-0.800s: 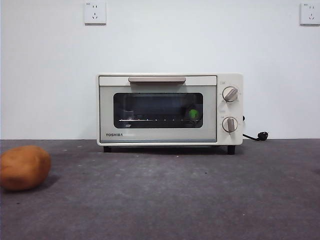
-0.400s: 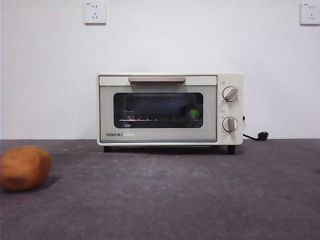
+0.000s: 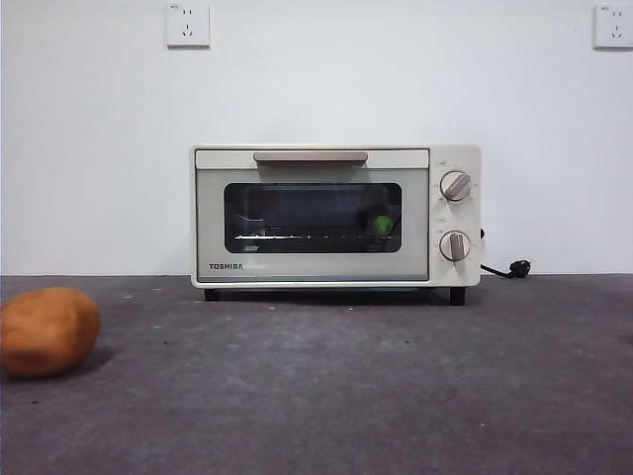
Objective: Take the eggplant from the table,put the eggplant in the oven
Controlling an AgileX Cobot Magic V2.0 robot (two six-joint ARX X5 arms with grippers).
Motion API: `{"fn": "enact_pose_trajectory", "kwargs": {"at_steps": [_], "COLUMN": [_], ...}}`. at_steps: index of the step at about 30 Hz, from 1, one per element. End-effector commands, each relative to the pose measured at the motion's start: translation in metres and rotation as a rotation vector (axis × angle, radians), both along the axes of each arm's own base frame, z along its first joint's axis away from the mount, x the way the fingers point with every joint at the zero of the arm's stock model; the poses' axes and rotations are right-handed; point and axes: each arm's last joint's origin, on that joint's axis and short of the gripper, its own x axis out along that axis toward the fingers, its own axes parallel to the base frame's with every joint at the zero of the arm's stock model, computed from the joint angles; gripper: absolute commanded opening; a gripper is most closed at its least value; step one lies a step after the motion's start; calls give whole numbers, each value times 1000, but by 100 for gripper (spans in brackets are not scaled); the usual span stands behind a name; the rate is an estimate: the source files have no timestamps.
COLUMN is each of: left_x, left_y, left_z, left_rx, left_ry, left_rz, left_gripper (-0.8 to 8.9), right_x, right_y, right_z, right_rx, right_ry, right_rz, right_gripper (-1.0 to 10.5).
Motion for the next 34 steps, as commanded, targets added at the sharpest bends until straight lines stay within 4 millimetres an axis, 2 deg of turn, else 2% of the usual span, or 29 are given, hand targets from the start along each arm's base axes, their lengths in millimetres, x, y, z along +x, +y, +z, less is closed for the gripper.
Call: {"fn": "enact_pose_trajectory", "kwargs": {"at_steps": [1,8,17,29,34], "left_x": [3,5,9,19,19], "left_y": [0,1,1,0,0], "left_z": [-28,-84,-139,-186,-192], "left_rx": [12,13,-18,-98,-107], "left_ry": [29,99,162,324,381], "left_rz": [5,12,12,18,27], "left_gripper": [-4,-4,-4,-4,-4], "right_x": [15,42,50,51,51], "right_y": [5,14,13,12,12], "right_z": [-13,-35,-41,-41,-41], "right_rx": [-37,-138,-243,-271,-271], "right_ry": [51,89,64,52,52], "right_rz": [-7,-86,-194,-224,-224], "right_gripper": [1,1,1,1,1]}}
